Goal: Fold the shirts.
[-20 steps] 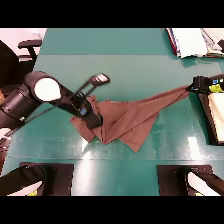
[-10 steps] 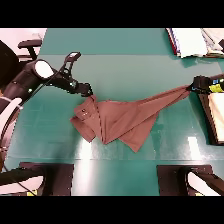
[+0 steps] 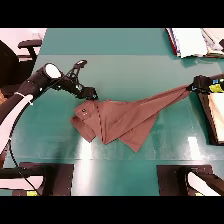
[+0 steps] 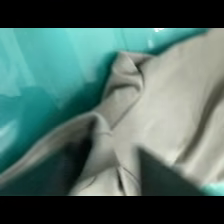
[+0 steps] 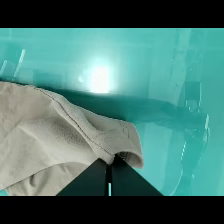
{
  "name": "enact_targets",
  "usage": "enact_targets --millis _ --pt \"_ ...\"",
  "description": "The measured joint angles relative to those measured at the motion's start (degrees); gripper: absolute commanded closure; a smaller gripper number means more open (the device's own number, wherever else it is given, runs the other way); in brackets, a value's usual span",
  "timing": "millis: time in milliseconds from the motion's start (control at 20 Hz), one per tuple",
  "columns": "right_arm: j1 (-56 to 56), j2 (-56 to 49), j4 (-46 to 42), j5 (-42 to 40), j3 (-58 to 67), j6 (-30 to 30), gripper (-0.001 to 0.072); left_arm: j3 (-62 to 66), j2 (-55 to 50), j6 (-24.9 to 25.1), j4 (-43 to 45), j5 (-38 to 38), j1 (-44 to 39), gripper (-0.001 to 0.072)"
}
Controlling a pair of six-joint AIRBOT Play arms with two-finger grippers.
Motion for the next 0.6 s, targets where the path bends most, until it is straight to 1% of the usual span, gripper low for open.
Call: enact_targets --millis 50,300,400,600 --pt "0.0 0.0 0.0 -0.07 0.0 0.0 0.07 0.0 -0.09 0.28 0.02 -0.39 -0.35 0.068" --pt "0.0 0.11 0.0 -0.48 0.94 0.07 0.07 2.89 1.4 0.5 1.09 -1.4 0.5 0.0681" --pt "0.0 0.35 0.02 -0.55 4.07 0.07 0.07 6.54 4.81 0.09 1.75 -1.53 2.49 0.068" --pt "-0.02 2.16 0.02 -1.49 16.0 0.07 0.07 17.86 16.0 -0.2 3.58 -1.53 7.91 0.068"
